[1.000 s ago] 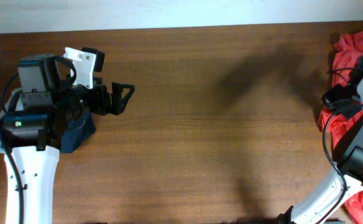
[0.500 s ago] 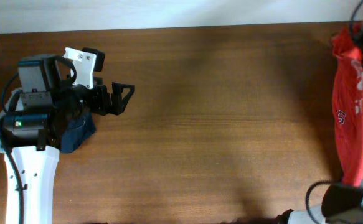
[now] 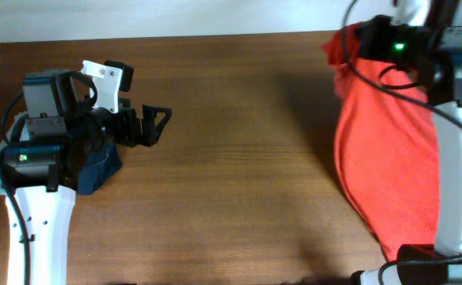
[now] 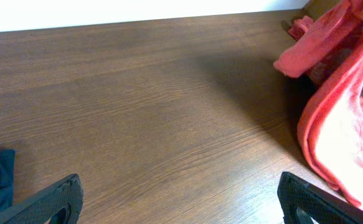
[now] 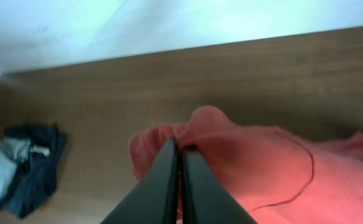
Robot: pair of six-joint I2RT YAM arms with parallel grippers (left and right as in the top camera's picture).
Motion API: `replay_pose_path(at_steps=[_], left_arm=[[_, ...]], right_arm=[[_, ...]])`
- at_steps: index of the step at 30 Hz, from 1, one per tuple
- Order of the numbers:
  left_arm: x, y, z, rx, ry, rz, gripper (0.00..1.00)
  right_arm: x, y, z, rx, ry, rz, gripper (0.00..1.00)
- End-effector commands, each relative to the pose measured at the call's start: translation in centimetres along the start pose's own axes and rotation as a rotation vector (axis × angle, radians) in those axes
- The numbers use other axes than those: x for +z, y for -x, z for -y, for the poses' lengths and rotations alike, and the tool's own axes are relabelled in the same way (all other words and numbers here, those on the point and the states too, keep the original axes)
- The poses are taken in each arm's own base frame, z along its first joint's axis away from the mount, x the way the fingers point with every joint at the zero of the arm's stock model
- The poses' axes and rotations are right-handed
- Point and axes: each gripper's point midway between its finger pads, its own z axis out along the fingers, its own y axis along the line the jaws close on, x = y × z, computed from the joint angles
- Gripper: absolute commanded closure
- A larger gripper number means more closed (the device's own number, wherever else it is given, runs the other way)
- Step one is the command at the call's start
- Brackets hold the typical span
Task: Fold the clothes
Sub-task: 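Drag the orange T-shirt leftward to the table center with right gripper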
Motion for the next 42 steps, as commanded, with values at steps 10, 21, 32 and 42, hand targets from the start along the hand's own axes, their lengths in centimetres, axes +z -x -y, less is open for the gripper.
replay_pose_path(at_steps=[10,21,32,42], left_arm=[[-0.6,0.6,-0.5,0.027,0.046,0.016,0.01],[-1.2,0.3,-4.5,0.024,0.278,-0.005,0.01],[-2.9,0.8,-8.1,0.030,0.507,0.009,0.01],[-2.9,1.5,-8.2,0.038,0.511,0.035,0.01]], right_arm=[[1.9,-2.5,-5.0,-0.105,0.064,-0.077,0.96],[6.7,-9.7,-12.0,-0.198,0.180,-0.299,0.96],[8.2,-20.4,-22.0,-0.479,0.347,-0.523,0.96],[5.7,-26.0,-26.5,-0.758,0.488,-0.589,0.84]])
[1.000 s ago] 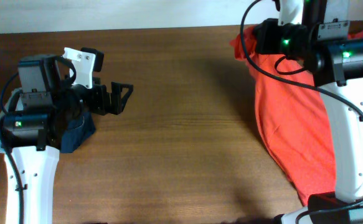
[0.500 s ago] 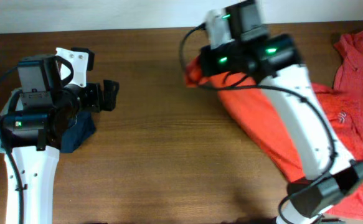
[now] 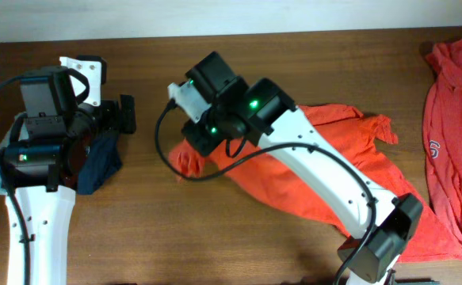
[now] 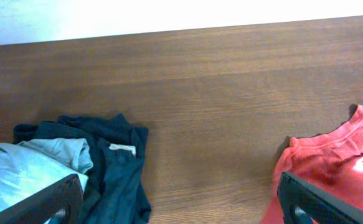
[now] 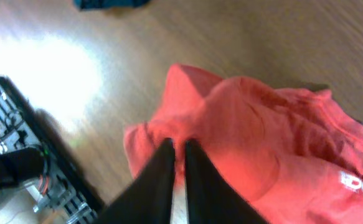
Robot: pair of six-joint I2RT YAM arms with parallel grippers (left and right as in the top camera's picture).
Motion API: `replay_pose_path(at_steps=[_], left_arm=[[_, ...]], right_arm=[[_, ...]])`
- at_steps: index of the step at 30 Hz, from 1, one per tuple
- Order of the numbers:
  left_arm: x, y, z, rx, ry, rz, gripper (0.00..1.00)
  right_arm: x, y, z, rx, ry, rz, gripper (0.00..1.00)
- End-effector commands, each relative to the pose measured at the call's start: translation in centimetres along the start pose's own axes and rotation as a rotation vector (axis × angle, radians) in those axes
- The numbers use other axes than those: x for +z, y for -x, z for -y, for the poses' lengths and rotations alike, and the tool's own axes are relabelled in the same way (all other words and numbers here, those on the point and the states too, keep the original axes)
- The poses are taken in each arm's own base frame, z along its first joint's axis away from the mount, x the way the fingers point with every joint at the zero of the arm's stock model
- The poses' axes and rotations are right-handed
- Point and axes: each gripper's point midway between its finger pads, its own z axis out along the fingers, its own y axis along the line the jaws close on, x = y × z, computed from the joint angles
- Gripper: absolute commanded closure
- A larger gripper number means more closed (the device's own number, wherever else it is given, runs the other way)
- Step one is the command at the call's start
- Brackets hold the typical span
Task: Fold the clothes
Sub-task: 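Drag the orange T-shirt leftward to the table center with right gripper, then grasp the T-shirt's upper left edge with the left gripper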
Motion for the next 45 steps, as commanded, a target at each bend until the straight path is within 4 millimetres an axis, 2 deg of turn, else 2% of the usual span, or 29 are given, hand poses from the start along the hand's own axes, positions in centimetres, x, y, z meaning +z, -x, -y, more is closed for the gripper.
replay_pose_path(at_steps=[1,3,5,9,11,12,15,18,20,22,25,27,32,34,36,39,45], left_arm=[[-0.7,1.0,-0.5,0.015,0.022,0.034,0.01],[-0.5,0.9,-0.4,0.014,0.013,0.030,0.01],[-0.1,0.8,0.0,0.014,-0.010,0.020,0.01],[1.5,0.2,1.7,0.009,-0.117,-0.015,0.01],[2.6,-0.2,2.5,0.005,-0.169,-0.044,0.01],[3.8,-0.8,3.2,0.008,-0.195,-0.077,0.01],[5.6,-1.7,5.1,0.062,-0.246,-0.121,0.01],[7.5,-2.8,8.4,0.167,-0.334,-0.161,0.01],[8.9,-4.0,10.4,0.234,-0.375,-0.199,0.01],[10.4,-5.4,12.4,0.302,-0.416,-0.237,0.07],[13.0,-6.9,15.1,0.385,-0.462,-0.264,0.19],[14.7,-7.9,16.4,0.436,-0.471,-0.276,0.22],[19.2,-10.7,19.0,0.479,-0.496,-0.310,0.22],[20.4,-11.4,19.8,0.490,-0.505,-0.310,0.25],[21.8,-12.2,20.8,0.504,-0.516,-0.306,0.34],[23.6,-13.9,22.6,0.529,-0.537,-0.309,0.37],[24.9,-16.1,24.1,0.552,-0.559,-0.334,0.42]], right_arm=[[0.4,-0.9,-2.0,-0.170,0.026,-0.036,0.82],[0.5,-1.2,-2.6,-0.219,0.034,-0.047,0.72],[0.6,-1.1,-2.4,-0.231,0.020,-0.046,0.64],[-0.3,-1.0,-0.5,-0.218,-0.064,-0.041,0.62],[-1.4,-0.8,0.9,-0.200,-0.109,-0.026,0.61],[-3.0,-0.4,3.1,-0.122,-0.185,0.004,0.59],[-6.2,-0.5,8.7,0.121,-0.354,0.061,0.44],[-9.2,-2.1,14.9,0.407,-0.464,0.105,0.36],[-10.6,-3.6,18.1,0.557,-0.493,0.117,0.32],[-11.8,-5.2,20.7,0.662,-0.479,0.118,0.31],[-13.2,-7.3,23.1,0.773,-0.426,0.118,0.31],[-14.2,-8.9,24.3,0.838,-0.414,0.108,0.31],[-16.2,-13.4,26.2,0.968,-0.445,0.041,0.31],[-16.6,-14.0,26.5,0.988,-0.454,0.032,0.31],[-16.8,-14.4,26.7,1.001,-0.458,0.029,0.31],[-16.8,-14.5,26.7,1.002,-0.457,0.025,0.31],[-16.8,-14.6,26.5,1.004,-0.456,0.019,0.31]])
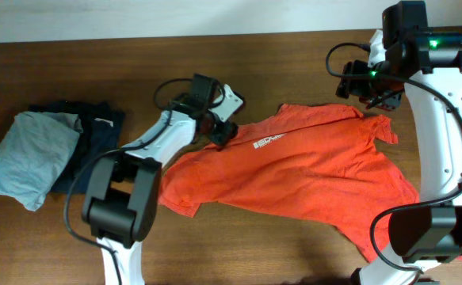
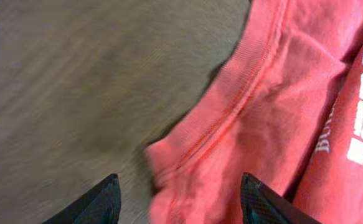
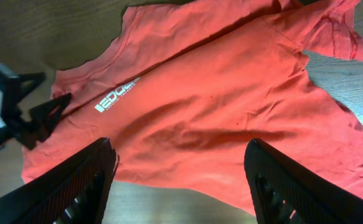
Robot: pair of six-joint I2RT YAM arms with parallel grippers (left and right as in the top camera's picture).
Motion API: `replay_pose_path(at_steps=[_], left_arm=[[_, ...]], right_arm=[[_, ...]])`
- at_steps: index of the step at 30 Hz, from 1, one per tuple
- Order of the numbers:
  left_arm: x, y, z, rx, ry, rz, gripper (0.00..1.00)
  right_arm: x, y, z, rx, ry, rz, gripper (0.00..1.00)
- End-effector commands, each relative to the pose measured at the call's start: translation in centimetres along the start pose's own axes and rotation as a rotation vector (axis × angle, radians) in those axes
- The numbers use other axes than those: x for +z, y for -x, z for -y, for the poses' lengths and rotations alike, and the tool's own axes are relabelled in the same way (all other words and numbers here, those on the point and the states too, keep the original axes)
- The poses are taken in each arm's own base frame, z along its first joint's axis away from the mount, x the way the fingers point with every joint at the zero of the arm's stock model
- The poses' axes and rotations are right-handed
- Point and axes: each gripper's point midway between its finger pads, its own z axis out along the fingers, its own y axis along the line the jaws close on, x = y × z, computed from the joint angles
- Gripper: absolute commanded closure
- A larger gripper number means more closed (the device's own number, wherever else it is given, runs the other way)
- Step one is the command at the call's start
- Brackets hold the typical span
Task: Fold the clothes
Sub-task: 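Grasp the T-shirt's upper left edge with the left gripper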
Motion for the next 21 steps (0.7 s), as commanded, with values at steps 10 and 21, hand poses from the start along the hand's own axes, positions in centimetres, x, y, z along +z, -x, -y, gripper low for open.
replay_pose_path(at_steps=[10,21], left_arm=[[2.4,-0.7,0.0,0.025,0.015,-0.028,0.98],[-5.7,3.9,-10.0,-0.179,0.512,0.070,1.00]], right_arm=[[-0.8,-0.3,-0.3,0.002,0.016,0.009,0.31],[-0.8,-0.2,0.1,-0.004,-0.008,0.016,0.32]])
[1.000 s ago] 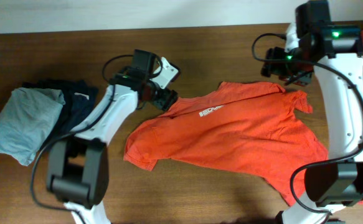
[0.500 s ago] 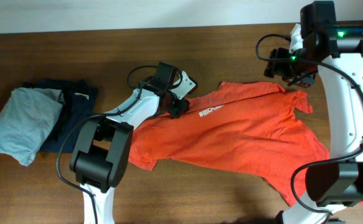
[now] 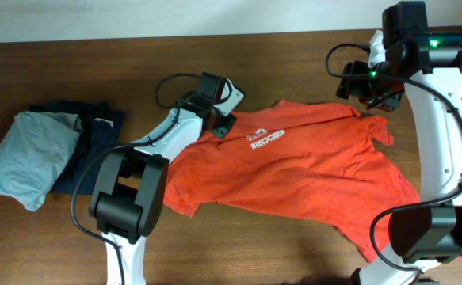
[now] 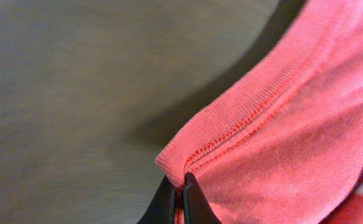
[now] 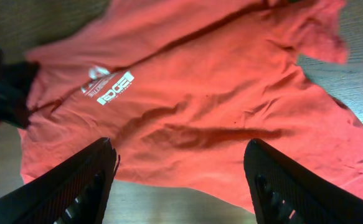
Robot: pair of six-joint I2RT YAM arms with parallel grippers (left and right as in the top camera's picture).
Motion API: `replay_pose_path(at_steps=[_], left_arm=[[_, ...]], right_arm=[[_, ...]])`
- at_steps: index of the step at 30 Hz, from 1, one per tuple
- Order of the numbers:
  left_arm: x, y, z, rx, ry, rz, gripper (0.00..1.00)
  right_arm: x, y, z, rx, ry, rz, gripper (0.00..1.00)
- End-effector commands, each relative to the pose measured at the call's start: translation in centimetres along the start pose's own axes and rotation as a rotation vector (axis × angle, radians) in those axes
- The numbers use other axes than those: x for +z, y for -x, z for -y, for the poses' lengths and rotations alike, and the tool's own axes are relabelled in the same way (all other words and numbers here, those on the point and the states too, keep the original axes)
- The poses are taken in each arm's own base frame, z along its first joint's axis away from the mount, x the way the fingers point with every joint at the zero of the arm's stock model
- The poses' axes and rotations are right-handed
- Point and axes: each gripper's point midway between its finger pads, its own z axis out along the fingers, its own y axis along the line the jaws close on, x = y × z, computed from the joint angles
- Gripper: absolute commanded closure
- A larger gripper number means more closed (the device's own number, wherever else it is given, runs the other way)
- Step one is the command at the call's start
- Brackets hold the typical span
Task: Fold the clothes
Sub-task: 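Grasp the T-shirt's upper left edge with the left gripper, then grasp the T-shirt's right side with the right gripper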
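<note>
An orange-red T-shirt (image 3: 294,170) with white lettering (image 3: 264,140) lies spread out across the middle of the brown table (image 3: 294,63). My left gripper (image 3: 221,123) is at the shirt's upper left edge. In the left wrist view the left gripper (image 4: 181,194) is shut on the ribbed, stitched edge of the shirt (image 4: 281,124). My right gripper (image 3: 369,83) hangs high over the shirt's upper right sleeve. In the right wrist view the right gripper (image 5: 184,186) is wide open and holds nothing, with the shirt (image 5: 200,106) far below.
A folded grey garment (image 3: 28,146) lies on a dark blue one (image 3: 96,131) at the table's left end. A black cable (image 3: 171,83) loops above the table behind the left arm. The right arm's white links (image 3: 444,158) run along the right edge.
My left gripper was open beside the shirt's upper left edge and is now shut on it. That edge and the lettering have shifted slightly. The right gripper stays open, high up.
At first my right gripper held the shirt bunched at the table's right end, the left gripper open at the left. Then the right gripper, still shut on it, was mid-left. Later the shirt lay spread, both grippers open. Now the left grips its edge.
</note>
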Motion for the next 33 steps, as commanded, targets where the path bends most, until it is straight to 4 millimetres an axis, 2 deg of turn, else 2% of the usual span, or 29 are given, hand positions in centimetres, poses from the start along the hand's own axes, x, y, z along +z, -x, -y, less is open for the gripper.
replay_pose_path(at_steps=[1,5,10,14,18,19,22,25,28,29,33], left_arm=[[-5.0,3.2,-8.2,-0.151,0.312,0.080,1.00],[-6.5,2.8,-13.1,-0.231,0.403,0.102,1.00],[-7.6,-0.4,-18.9,-0.448,0.469,0.106,1.00],[-8.6,-3.1,-22.7,-0.577,0.503,0.105,1.00],[-8.5,-3.8,-22.8,-0.583,0.470,0.091,1.00],[-8.5,-4.0,-22.7,-0.582,0.468,0.080,1.00],[-8.4,-4.2,-22.6,-0.583,0.465,0.070,1.00],[-8.5,-4.6,-22.6,-0.584,0.475,0.056,1.00],[-8.7,-5.3,-22.9,-0.586,0.510,0.028,1.00],[-8.7,-5.5,-22.8,-0.586,0.510,0.017,1.00],[-8.6,-5.7,-22.7,-0.587,0.507,0.006,1.00]], right_arm=[[-0.8,0.0,0.1,-0.006,-0.008,0.021,0.32],[-0.8,0.0,0.1,-0.006,-0.008,0.021,0.31],[-0.8,0.0,0.1,-0.006,-0.008,0.021,0.31],[-0.6,-0.1,0.1,-0.005,-0.009,0.016,0.30],[0.6,-0.4,0.8,0.001,-0.043,-0.023,0.30],[1.8,-0.5,2.0,0.004,-0.109,-0.046,0.26],[4.3,-1.1,3.6,-0.013,-0.184,-0.103,0.25],[7.4,-3.0,4.7,-0.098,-0.213,-0.215,0.25],[10.3,-4.9,6.6,-0.086,-0.257,-0.307,0.25],[12.1,-5.9,7.6,-0.076,-0.264,-0.337,0.25],[14.7,-7.4,9.9,-0.067,-0.265,-0.358,0.25]])
